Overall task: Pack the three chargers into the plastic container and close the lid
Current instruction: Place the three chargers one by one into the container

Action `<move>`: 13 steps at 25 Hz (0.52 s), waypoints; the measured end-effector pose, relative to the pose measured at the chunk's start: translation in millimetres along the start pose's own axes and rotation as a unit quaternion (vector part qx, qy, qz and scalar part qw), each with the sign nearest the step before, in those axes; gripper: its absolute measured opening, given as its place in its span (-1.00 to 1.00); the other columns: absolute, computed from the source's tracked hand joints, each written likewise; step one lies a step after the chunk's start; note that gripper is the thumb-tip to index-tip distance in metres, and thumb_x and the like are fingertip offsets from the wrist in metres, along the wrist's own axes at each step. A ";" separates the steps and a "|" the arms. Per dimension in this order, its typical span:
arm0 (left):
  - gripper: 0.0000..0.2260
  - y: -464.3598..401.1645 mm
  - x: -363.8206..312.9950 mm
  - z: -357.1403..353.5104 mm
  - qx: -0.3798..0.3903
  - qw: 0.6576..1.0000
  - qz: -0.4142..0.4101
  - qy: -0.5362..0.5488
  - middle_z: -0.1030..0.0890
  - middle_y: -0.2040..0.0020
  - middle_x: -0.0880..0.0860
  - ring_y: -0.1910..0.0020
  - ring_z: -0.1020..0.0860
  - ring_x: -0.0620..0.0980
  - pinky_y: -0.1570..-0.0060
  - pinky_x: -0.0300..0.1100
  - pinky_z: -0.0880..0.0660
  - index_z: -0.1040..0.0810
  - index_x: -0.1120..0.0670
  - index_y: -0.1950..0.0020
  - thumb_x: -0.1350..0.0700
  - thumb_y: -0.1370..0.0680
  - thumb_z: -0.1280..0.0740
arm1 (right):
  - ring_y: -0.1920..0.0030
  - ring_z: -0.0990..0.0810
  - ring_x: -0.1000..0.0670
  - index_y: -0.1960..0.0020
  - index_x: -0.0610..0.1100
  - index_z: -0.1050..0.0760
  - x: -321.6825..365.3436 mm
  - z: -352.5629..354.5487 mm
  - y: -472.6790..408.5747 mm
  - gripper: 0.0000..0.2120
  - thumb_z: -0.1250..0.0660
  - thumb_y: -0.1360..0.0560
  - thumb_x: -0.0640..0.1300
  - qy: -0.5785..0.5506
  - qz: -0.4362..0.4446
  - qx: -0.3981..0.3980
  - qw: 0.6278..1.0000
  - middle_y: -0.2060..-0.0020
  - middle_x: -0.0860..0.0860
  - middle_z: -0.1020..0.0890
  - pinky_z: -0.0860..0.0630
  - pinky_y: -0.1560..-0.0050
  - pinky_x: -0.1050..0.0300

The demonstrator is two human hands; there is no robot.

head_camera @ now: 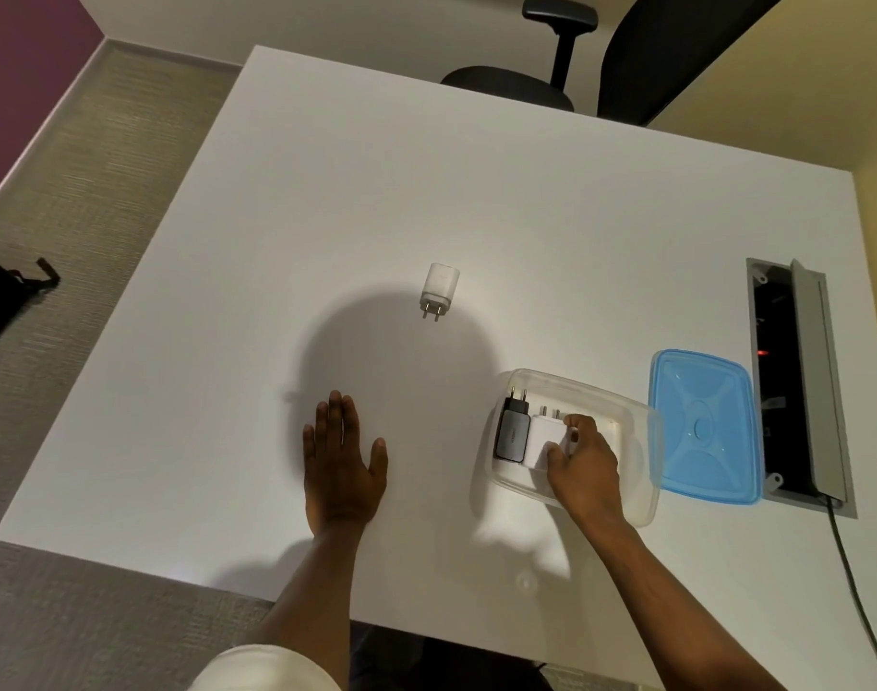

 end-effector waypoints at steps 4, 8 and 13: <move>-0.34 0.7 -0.7 1.5 0.002 1.000 0.002 -0.001 -0.08 -0.63 0.10 -0.61 -0.06 0.08 -0.57 0.07 -0.04 0.02 0.11 -0.62 -0.15 -0.58 -0.02 | 0.00 -0.61 -0.12 -0.26 -0.16 -0.44 27.6 19.1 4.8 -0.68 -0.29 -0.51 -0.24 -0.022 0.069 -0.070 0.995 -0.09 -0.09 -0.60 -0.56 0.01 0.04; -0.34 0.8 -1.3 2.3 0.006 1.000 0.004 -0.005 -0.10 -0.62 0.12 -0.60 -0.09 0.10 -0.56 0.08 -0.07 -0.01 0.12 -0.61 -0.13 -0.58 -0.04 | 0.11 -0.57 0.03 -0.22 -0.10 -0.45 99.8 21.1 -27.1 -0.68 -0.30 -0.48 -0.26 -0.030 0.265 -0.035 0.963 -0.04 0.01 -0.56 -0.51 0.09 0.21; -0.34 0.3 -2.9 3.4 0.010 1.000 0.006 -0.011 -0.11 -0.61 0.13 -0.60 -0.12 0.12 -0.55 0.09 -0.13 -0.02 0.14 -0.61 -0.13 -0.58 -0.03 | -0.14 -0.55 -0.11 -0.32 -0.09 -0.41 182.6 -14.6 -110.7 -0.54 -0.30 -0.45 -0.32 0.135 0.352 0.054 0.925 -0.17 -0.06 -0.57 -0.52 -0.03 0.02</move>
Point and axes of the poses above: each hand's wrist, its own y-axis away from the middle knuckle, its own z-axis out of the back of the hand, x = y × z, the point moved 4 cm from there along -y, towards the middle knuckle
